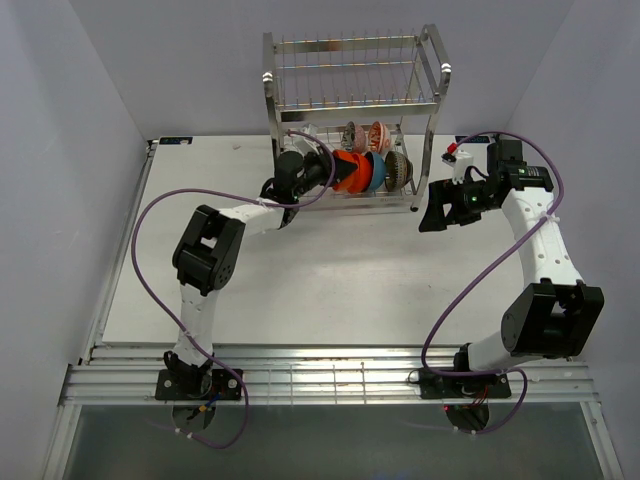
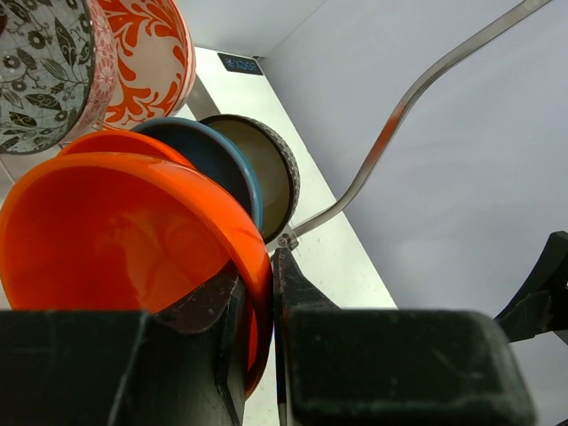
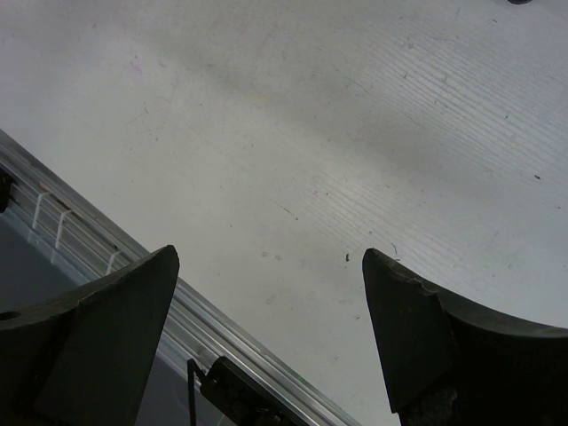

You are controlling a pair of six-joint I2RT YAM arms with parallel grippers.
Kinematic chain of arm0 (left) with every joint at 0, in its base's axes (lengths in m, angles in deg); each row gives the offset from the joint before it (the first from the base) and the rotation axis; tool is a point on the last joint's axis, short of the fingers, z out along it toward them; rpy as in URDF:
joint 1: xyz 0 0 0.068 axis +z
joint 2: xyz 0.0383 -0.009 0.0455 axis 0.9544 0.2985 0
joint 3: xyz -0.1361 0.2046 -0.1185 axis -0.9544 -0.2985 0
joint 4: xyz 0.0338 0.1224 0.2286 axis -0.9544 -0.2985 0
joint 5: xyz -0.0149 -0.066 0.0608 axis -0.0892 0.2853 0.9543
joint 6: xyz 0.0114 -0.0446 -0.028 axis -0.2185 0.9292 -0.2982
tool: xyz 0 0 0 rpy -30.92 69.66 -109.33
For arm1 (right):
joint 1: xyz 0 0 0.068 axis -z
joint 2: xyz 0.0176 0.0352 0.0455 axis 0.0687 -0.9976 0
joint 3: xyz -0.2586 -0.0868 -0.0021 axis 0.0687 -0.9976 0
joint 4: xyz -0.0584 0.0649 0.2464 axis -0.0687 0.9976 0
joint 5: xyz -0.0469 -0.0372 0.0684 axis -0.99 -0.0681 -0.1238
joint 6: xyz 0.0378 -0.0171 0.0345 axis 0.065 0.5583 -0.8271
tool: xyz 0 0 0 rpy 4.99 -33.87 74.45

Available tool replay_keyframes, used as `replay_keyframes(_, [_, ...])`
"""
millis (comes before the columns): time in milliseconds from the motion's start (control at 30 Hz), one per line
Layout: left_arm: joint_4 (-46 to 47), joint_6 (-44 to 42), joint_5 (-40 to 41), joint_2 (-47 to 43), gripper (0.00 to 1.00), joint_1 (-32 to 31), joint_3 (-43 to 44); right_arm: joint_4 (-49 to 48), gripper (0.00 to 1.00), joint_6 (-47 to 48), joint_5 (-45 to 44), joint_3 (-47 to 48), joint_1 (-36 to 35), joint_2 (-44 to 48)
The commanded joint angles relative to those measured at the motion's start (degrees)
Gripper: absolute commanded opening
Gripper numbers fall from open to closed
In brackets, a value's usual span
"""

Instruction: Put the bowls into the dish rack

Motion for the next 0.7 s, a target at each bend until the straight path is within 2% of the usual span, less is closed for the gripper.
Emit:
replay_keyframes(0, [1.84,-1.35,0.41,-0.53,0.00,0.85,0.20,0.74,0.90,0.75,1.78,0.47,0.22,0.44])
replay_keyframes(667, [2.01,-2.50,0.77,2.81,0.00,1.81,1.87,0.83,0.90,1.28,2.05,0.03,0.22,0.09])
